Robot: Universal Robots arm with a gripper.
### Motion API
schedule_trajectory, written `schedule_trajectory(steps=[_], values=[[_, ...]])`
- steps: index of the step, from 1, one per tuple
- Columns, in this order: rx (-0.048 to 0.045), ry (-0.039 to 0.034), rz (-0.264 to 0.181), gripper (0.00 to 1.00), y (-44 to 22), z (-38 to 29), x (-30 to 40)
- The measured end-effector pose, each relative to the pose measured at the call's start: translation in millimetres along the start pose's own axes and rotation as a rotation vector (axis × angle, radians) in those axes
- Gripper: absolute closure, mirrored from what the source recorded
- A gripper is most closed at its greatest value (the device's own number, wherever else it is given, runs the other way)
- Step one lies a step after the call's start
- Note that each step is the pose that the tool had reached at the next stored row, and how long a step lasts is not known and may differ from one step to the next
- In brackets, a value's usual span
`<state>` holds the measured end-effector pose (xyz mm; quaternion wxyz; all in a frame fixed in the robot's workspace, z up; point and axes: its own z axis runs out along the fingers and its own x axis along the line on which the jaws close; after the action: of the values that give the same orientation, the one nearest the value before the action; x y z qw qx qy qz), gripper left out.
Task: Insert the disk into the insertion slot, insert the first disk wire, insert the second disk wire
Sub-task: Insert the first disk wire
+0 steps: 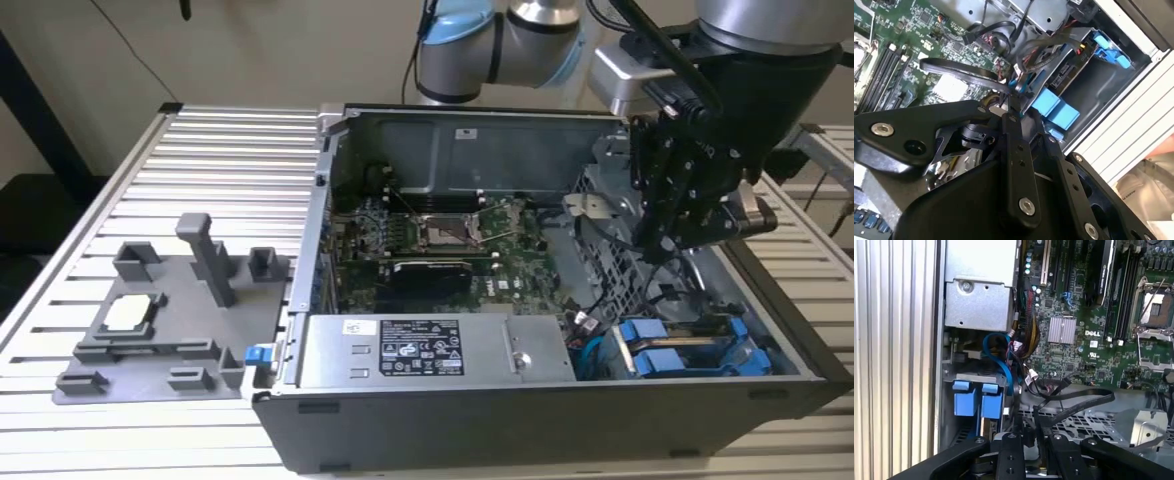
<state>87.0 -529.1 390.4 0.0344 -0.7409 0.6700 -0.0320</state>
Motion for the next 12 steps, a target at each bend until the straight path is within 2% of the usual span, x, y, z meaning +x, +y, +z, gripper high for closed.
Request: schedule_trajectory(steps=[4, 8, 12], values=[[0.0131, 0.0036, -0.017, 0.74, 0.8, 1.8, -0.2], [0.0168, 0.0179, -0.019, 0.74, 2.2, 3.6, -0.5], [0.0258, 0.0220, -0.019, 0.74, 2.8, 4.5, -0.6]])
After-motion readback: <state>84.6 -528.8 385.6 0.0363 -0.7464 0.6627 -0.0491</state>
